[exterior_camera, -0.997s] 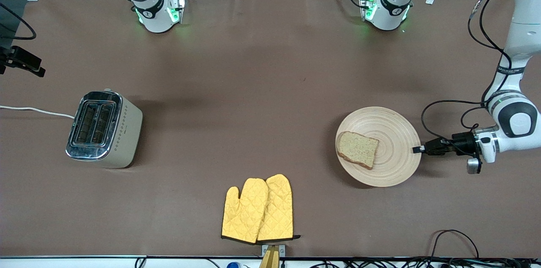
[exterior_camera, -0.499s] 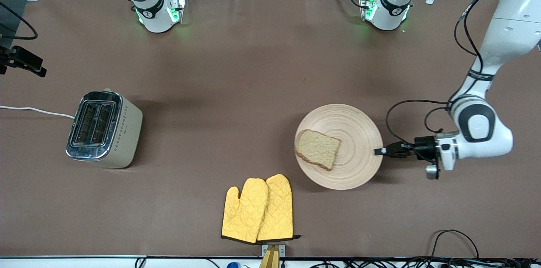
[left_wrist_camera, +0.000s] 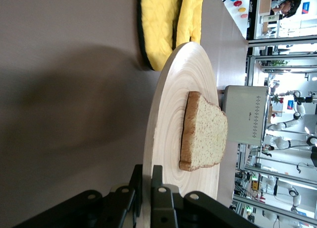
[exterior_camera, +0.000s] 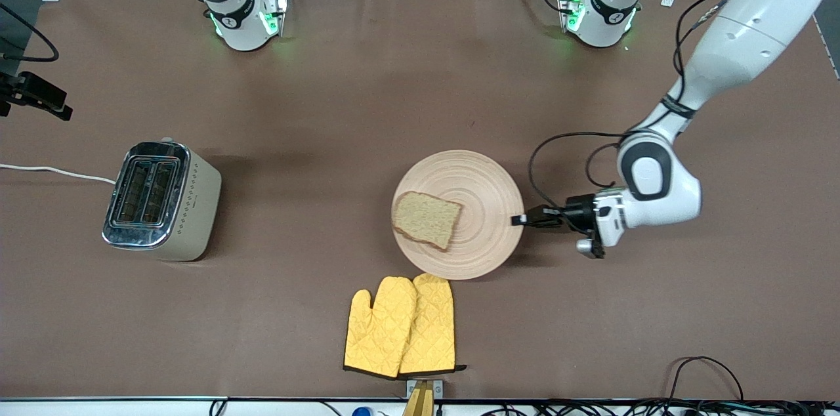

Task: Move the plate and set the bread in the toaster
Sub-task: 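Push the wooden plate with the left gripper toward the table middle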

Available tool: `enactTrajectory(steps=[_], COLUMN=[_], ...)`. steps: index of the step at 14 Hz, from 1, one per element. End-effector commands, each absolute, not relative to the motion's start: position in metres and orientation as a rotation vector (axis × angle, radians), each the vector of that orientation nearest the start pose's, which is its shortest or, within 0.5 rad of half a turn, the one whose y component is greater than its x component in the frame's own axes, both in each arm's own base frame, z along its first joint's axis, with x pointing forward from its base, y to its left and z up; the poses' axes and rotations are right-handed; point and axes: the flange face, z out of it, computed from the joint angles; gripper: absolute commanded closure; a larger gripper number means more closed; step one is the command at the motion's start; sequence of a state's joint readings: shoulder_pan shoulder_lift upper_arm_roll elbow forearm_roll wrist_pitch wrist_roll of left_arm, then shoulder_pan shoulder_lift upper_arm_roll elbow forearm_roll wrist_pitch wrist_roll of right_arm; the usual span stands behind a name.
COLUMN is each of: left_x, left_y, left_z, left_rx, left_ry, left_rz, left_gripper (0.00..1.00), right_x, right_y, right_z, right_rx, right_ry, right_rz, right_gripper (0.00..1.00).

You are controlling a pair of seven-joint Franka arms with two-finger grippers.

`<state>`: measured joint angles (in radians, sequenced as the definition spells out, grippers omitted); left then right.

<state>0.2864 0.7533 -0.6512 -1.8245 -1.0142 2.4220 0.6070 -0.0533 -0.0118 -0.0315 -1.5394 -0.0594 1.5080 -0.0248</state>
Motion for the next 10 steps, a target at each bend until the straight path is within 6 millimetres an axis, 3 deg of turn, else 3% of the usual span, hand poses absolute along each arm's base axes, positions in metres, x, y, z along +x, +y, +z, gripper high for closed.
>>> enactTrajectory(steps=[1, 2, 4, 10], left_x=[0.597, 0.591, 0.582, 0.568], left_y=[-0.263, -0.283, -0.300, -0.302], left_z=[0.204, 0.202, 0.192, 0.166], left_rx=[2.094, 2.096, 2.115, 2.124], left_ry=[0.086, 0.097, 0.100, 0.031], left_rz=[0.010, 0.009, 0.016, 0.009], left_gripper=[1.00, 1.00, 1.00, 1.00], right_x=[0.538, 0.538, 0.538, 0.538], right_y=[-0.051, -0.051, -0.051, -0.051], right_z=[0.642, 0.642, 0.642, 0.641], right_rx=[-3.197, -3.195, -3.195, -3.193], right_ry=[0.098, 0.098, 0.098, 0.100], right_rz=[0.027, 0.027, 0.027, 0.029], right_gripper=[0.00, 0.00, 0.00, 0.00])
